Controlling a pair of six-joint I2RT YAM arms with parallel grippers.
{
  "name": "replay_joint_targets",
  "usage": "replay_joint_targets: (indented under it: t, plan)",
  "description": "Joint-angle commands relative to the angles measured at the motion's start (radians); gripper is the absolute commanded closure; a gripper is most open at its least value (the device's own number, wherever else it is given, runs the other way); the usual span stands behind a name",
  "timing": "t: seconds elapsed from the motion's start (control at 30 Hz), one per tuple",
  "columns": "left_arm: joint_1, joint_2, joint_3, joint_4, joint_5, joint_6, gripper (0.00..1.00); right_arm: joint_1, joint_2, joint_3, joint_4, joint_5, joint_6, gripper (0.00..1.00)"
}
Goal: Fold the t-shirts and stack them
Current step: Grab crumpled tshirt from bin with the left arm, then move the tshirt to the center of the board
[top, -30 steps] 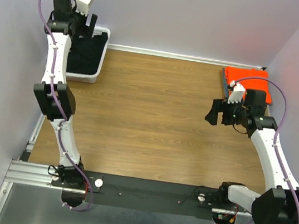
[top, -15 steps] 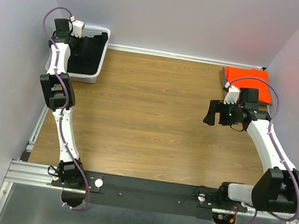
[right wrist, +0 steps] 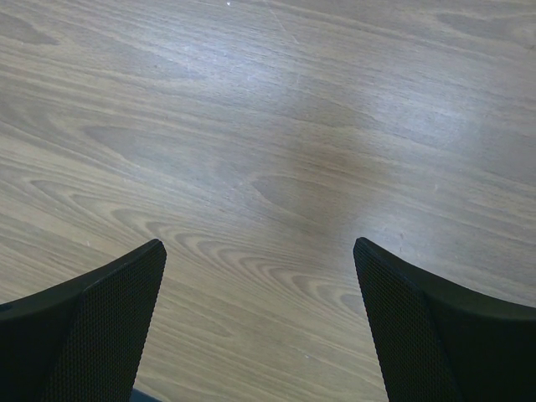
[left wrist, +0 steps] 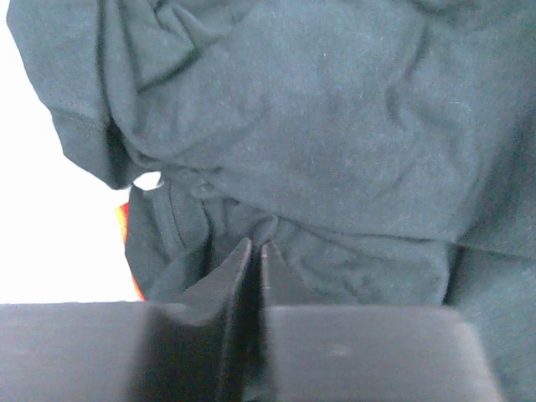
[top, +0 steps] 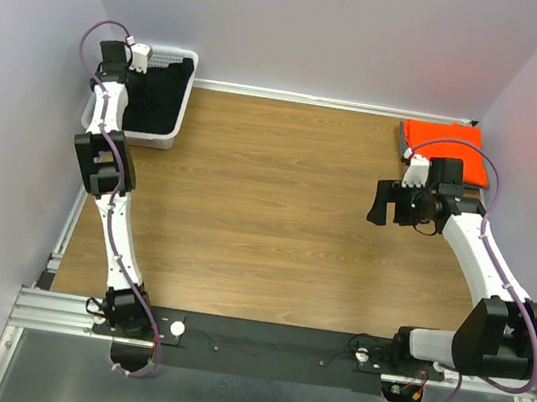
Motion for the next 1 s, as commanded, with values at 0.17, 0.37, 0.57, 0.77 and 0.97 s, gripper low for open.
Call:
replay_joint_targets:
  t: [0.17, 0.37, 0.57, 0.77, 0.97]
  plan:
    - [0.014, -0.239, 0.031, 0.09, 0.094, -0.027, 1.0, 0.001, -0.021, 0.007, -0.003, 0.011, 0.008, 0.0]
    - [0.017, -0.393, 0.028, 0.176, 0.209, -0.099, 1.0, 0.001, -0.05, -0.004, -0.003, 0.003, 0.003, 0.0]
    - [0.017, -0.516, 0.062, 0.302, 0.325, -0.234, 1.0, 0.001, -0.074, -0.01, 0.0, 0.003, 0.0, 0.0]
    - [-0.018, -0.645, 0.102, 0.521, 0.419, -0.418, 1.0, 0.001, -0.107, -0.021, 0.004, 0.008, 0.002, 0.0]
    - [-0.108, -0.757, 0.082, 0.783, 0.416, -0.585, 1.0, 0.001, -0.134, -0.03, 0.011, 0.01, 0.005, 0.0]
